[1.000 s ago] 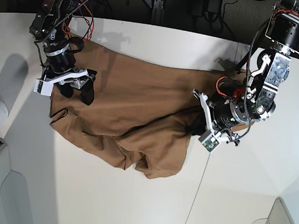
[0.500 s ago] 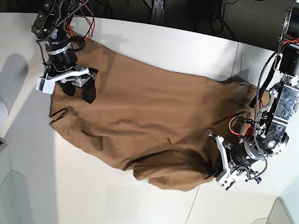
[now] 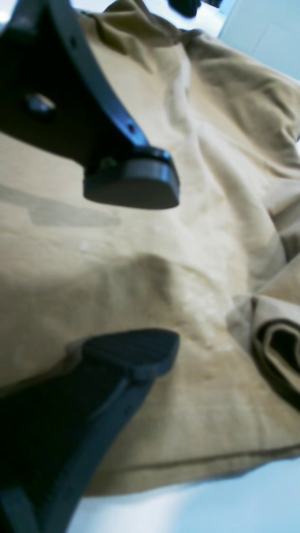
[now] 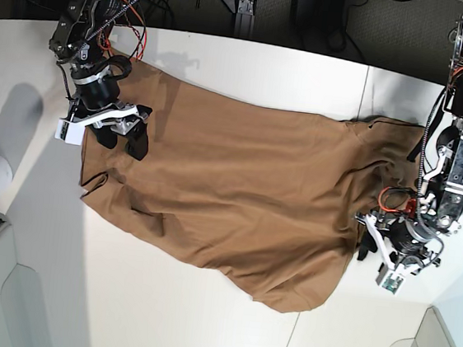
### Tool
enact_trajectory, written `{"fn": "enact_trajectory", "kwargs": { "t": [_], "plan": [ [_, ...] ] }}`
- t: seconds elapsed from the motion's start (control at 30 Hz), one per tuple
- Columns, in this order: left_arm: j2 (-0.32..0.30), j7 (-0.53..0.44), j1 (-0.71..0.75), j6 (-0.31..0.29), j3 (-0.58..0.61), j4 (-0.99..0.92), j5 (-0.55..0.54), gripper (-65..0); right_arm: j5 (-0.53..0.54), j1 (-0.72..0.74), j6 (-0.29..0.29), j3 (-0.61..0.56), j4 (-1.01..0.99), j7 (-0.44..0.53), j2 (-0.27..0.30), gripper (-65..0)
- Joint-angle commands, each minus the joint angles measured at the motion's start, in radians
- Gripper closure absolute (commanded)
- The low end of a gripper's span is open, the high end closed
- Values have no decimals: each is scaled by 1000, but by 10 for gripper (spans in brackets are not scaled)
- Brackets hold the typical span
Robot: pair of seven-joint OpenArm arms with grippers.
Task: Layout the t-shirt on the table in an organized manner, then fold the t-shirt properly
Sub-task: 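Release with the left gripper and regrasp the shirt further along, then drag the shirt with both grippers to spread it flat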
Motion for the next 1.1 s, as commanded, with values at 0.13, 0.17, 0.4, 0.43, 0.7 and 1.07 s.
{"fn": "enact_trajectory", "kwargs": {
  "t": [0.13, 0.17, 0.4, 0.43, 0.7, 1.07],
  "plan": [
    [-65, 58, 32, -106, -126, 151, -119, -348, 15, 34, 3, 1, 16, 45, 5, -445],
    [-73, 75, 49, -131, -143, 163, -148, -348, 15, 43, 3, 1, 16, 45, 5, -445],
    [-74, 77, 237, -238, -184, 172, -196, -38, -45, 128, 3, 1, 16, 46, 5, -380],
    [-74, 57, 268, -244, -184, 172, -196, -23, -65, 141, 3, 1, 16, 45, 5, -297],
    [-63, -13, 424, -243, -184, 171, -166, -15, -177, 180, 2, -7, 11, 46, 26, 0],
    [-63, 1, 431, -158, -184, 121, -99, -15, -326, 212, -16, -171, -196, 116, 185, 0]
  ]
}}
